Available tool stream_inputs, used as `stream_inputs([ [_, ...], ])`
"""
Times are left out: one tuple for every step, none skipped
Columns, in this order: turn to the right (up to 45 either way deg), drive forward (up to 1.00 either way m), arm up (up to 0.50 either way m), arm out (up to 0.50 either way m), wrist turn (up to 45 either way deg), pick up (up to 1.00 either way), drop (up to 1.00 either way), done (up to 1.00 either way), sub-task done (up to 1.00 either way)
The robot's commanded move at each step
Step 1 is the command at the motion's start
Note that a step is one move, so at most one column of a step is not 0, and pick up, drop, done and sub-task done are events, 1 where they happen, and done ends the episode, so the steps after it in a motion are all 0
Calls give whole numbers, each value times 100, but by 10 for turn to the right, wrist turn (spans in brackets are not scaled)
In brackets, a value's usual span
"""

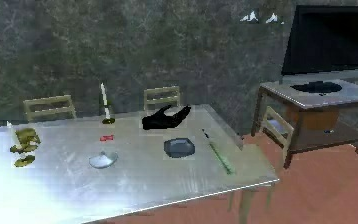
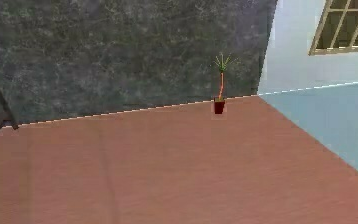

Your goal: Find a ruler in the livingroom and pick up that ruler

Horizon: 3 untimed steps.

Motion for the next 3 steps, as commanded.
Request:
stream_inputs([
  [-450,0,0,0,0,0,0,0,0],
  [-270,0,0,0,0,0,0,0,0],
  [450,0,0,0,0,0,0,0,0],
])
